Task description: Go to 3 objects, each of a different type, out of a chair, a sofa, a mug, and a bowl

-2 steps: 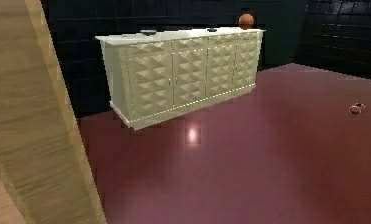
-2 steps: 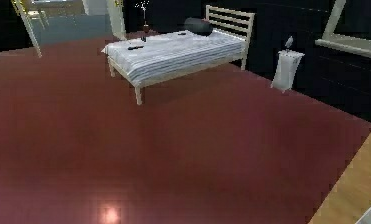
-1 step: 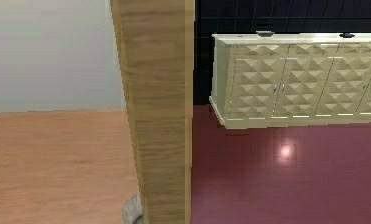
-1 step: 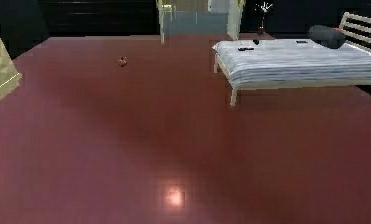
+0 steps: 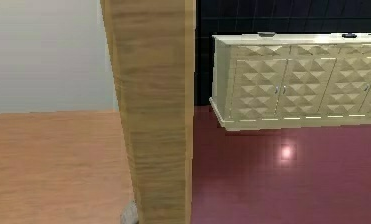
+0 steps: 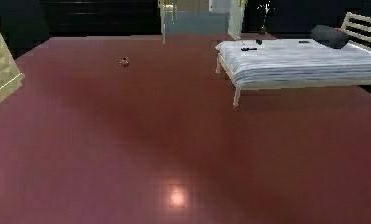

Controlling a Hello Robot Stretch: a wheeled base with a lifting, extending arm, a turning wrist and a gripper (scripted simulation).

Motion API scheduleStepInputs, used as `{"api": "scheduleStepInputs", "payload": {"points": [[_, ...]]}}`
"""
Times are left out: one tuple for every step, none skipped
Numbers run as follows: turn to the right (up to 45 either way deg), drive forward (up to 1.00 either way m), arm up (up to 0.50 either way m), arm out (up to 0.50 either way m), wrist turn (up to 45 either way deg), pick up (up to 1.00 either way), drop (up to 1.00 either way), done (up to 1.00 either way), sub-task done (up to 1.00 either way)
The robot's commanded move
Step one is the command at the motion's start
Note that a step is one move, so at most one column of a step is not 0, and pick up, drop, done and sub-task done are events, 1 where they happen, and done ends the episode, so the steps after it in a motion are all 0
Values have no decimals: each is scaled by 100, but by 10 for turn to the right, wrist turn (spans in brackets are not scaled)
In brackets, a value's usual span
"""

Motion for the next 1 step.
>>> {"api": "scheduleStepInputs", "payload": {"points": [[390,0,0,0,0,0,0,0,0]]}}
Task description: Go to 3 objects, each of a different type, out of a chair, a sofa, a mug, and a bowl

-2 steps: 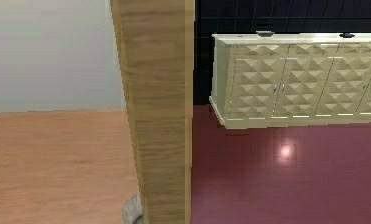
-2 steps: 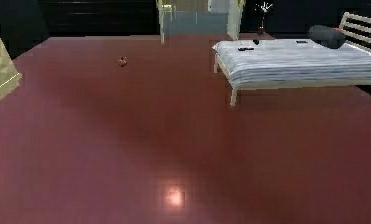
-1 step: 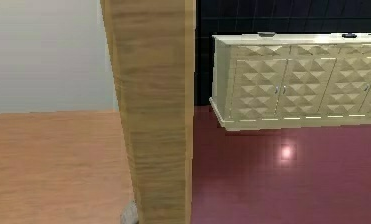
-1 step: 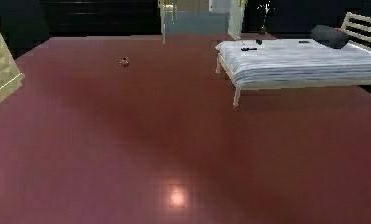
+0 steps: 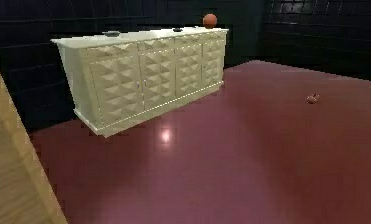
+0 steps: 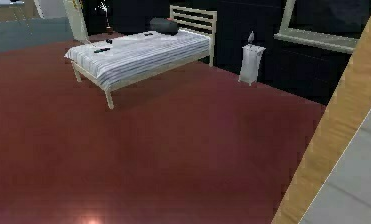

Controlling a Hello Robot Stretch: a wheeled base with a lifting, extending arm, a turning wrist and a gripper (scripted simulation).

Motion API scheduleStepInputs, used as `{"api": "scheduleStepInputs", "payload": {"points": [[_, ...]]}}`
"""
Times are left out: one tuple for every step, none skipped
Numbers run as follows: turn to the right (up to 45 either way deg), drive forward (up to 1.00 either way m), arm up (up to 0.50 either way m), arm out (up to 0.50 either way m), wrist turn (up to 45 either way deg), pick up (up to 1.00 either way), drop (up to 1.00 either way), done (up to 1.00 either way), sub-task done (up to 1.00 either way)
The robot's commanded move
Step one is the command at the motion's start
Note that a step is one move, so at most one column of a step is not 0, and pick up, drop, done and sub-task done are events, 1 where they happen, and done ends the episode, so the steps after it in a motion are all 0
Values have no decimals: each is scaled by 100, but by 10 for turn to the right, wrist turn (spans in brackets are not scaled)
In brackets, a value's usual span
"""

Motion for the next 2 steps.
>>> {"api": "scheduleStepInputs", "payload": {"points": [[0,20,0,0,0,0,0,0,0],[420,0,0,0,0,0,0,0,0]]}}
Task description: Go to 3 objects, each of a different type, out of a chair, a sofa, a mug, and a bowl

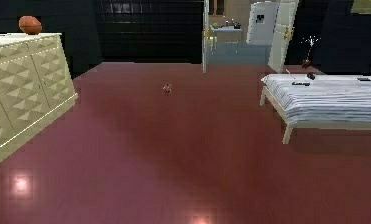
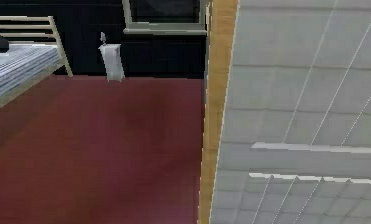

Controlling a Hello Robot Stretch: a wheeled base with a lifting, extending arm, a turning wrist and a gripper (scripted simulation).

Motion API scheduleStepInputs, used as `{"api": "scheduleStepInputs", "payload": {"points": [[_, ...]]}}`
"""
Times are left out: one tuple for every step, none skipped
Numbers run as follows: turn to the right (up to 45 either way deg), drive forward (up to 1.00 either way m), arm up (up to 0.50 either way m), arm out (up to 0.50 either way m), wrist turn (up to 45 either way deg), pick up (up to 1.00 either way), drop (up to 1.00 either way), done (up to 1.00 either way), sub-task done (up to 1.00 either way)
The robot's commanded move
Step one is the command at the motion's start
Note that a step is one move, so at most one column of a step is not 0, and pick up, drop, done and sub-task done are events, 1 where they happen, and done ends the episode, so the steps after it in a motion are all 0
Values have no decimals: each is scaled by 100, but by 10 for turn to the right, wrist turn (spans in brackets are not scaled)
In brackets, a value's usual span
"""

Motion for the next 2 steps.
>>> {"api": "scheduleStepInputs", "payload": {"points": [[0,30,0,0,0,0,0,0,0],[-450,0,0,0,0,0,0,0,0]]}}
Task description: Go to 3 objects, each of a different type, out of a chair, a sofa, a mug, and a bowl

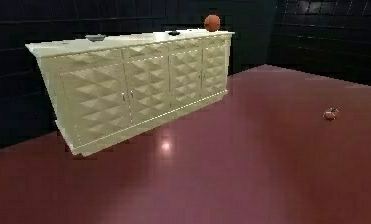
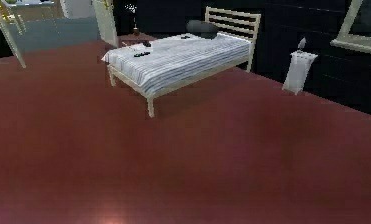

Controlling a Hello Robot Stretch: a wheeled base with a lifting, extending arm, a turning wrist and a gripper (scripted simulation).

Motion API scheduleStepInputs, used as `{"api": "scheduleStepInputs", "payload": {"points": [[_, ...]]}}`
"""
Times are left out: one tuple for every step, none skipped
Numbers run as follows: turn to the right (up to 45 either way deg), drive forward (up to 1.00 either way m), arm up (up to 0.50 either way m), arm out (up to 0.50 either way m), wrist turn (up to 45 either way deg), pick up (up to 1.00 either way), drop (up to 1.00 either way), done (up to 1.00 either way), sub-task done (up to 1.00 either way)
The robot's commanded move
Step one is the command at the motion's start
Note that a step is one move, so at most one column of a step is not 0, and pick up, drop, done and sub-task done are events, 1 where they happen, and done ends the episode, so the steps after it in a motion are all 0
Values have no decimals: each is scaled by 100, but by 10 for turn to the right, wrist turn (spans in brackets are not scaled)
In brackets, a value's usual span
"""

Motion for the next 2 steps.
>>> {"api": "scheduleStepInputs", "payload": {"points": [[-420,0,0,0,0,0,0,0,0],[0,100,0,0,0,0,0,0,0]]}}
